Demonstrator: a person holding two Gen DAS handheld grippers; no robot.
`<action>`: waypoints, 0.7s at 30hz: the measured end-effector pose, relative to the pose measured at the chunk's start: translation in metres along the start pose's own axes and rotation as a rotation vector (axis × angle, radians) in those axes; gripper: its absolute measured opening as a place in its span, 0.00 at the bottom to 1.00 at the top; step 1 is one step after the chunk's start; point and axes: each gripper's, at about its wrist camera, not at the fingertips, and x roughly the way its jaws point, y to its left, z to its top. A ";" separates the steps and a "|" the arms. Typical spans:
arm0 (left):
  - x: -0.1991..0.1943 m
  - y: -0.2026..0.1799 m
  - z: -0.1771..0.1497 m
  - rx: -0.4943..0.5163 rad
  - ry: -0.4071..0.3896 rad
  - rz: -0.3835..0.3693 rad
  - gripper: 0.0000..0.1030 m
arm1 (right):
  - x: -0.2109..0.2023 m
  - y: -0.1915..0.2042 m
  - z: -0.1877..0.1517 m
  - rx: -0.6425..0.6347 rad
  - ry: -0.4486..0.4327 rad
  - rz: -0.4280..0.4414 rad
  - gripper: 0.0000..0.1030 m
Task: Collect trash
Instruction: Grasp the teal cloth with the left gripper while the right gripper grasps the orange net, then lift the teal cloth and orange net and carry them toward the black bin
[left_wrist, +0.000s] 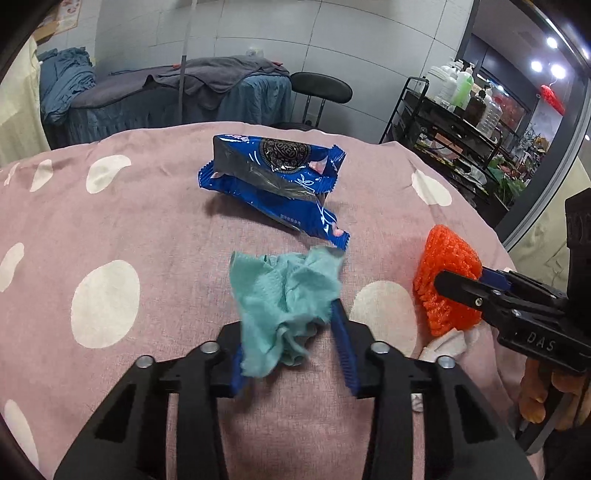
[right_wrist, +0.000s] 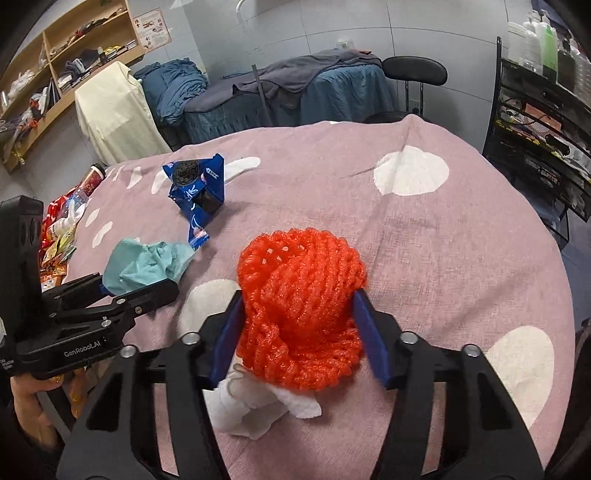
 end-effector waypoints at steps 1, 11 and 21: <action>-0.003 0.001 0.000 -0.006 -0.008 -0.008 0.20 | -0.001 -0.003 0.000 0.010 -0.006 0.012 0.36; -0.045 -0.014 -0.014 -0.006 -0.114 -0.060 0.16 | -0.040 -0.016 -0.002 0.066 -0.091 0.080 0.27; -0.089 -0.048 -0.039 0.002 -0.204 -0.108 0.16 | -0.109 -0.028 -0.038 0.084 -0.160 0.112 0.27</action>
